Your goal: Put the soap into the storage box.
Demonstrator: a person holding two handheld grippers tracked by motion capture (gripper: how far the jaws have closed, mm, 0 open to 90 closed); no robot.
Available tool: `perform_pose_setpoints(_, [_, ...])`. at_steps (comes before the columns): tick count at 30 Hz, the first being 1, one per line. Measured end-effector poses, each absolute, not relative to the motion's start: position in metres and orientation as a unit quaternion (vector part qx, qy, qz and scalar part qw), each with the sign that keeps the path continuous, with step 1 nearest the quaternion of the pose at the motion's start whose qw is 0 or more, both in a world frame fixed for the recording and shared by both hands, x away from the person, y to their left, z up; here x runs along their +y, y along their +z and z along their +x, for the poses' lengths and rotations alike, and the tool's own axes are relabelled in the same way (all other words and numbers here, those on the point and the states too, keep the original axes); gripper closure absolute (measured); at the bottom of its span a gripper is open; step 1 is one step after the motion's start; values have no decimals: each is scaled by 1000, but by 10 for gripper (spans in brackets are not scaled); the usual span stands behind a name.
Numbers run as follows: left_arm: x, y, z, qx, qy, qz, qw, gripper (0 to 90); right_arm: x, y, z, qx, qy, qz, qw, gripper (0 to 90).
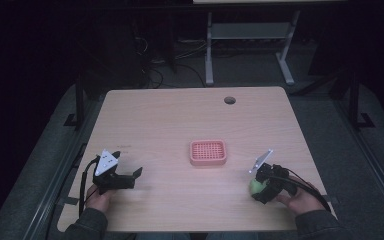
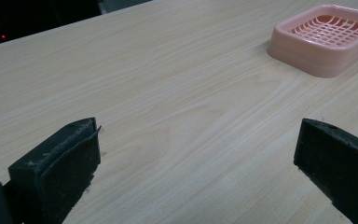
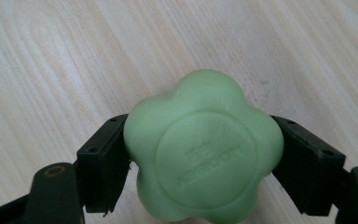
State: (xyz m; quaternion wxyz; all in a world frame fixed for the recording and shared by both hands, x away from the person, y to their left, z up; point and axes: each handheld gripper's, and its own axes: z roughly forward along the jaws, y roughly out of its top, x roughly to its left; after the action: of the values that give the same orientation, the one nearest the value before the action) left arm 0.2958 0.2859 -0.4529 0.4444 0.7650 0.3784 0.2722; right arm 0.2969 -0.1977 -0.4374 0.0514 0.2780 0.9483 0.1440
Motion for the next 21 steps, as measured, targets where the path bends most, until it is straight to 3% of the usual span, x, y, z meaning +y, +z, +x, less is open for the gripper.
perform_pose_setpoints(21, [286, -452, 295, 379, 272, 763, 448, 0, -180, -413, 313, 946, 167, 271, 54, 247])
